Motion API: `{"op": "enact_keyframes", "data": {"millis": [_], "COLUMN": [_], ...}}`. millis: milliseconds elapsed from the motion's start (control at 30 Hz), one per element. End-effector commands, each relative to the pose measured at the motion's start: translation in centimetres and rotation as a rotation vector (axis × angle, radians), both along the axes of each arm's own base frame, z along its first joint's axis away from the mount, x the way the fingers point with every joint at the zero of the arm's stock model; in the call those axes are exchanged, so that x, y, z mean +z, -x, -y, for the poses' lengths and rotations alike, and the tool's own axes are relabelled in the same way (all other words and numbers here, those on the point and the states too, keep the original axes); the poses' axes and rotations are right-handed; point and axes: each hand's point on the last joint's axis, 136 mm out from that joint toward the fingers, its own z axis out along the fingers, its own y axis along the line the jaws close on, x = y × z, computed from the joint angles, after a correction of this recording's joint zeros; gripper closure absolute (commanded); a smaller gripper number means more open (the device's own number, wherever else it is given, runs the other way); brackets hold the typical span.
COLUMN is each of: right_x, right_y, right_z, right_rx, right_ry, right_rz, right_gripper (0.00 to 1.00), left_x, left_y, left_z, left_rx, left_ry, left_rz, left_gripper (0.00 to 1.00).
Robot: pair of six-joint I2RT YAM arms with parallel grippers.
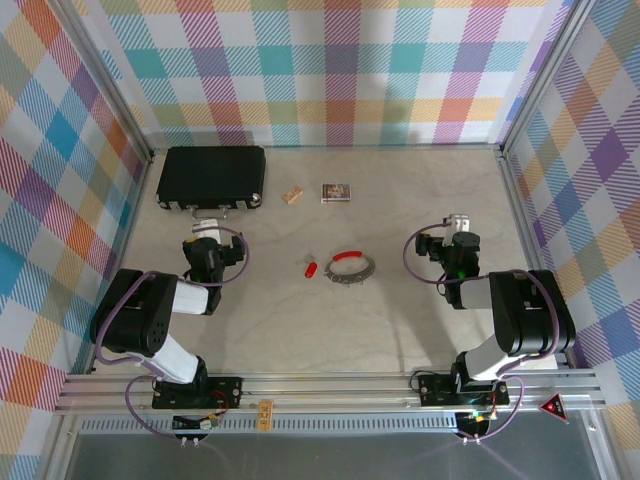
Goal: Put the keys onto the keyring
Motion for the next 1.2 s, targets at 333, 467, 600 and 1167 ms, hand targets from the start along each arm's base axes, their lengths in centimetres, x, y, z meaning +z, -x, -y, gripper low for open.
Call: {"op": "enact_keyframes", "data": {"millis": [333, 467, 600, 1167], "right_x": [11.7, 14.4, 16.5, 12.7], "right_y": [3.5, 5.3, 6.7, 10.0], "right_z": [3.2, 1.9, -1.7, -6.9], "right_rx": [-0.284, -0.252, -0.055, 0.162], "right_ry": [-0.253, -0.404, -0.517, -0.652], "right_rz": [0.094, 0.102, 0.108, -0.086], "right_gripper": [0.01, 0.01, 0.01, 0.01], "left_x": [15.3, 15.6, 13.9, 3.8], "left_y": [0.6, 1.2, 1.5, 6.5], "left_z": [-4.4, -1.7, 3.1, 23.4], "left_rx": [0.339, 0.249, 0.103, -0.401], "left_ry": [0.143, 0.301, 0.461, 0.277], "left_rz": [-0.056, -0.129, -0.188, -0.465], "left_gripper": [0.00, 0.00, 0.03, 0.41]}}
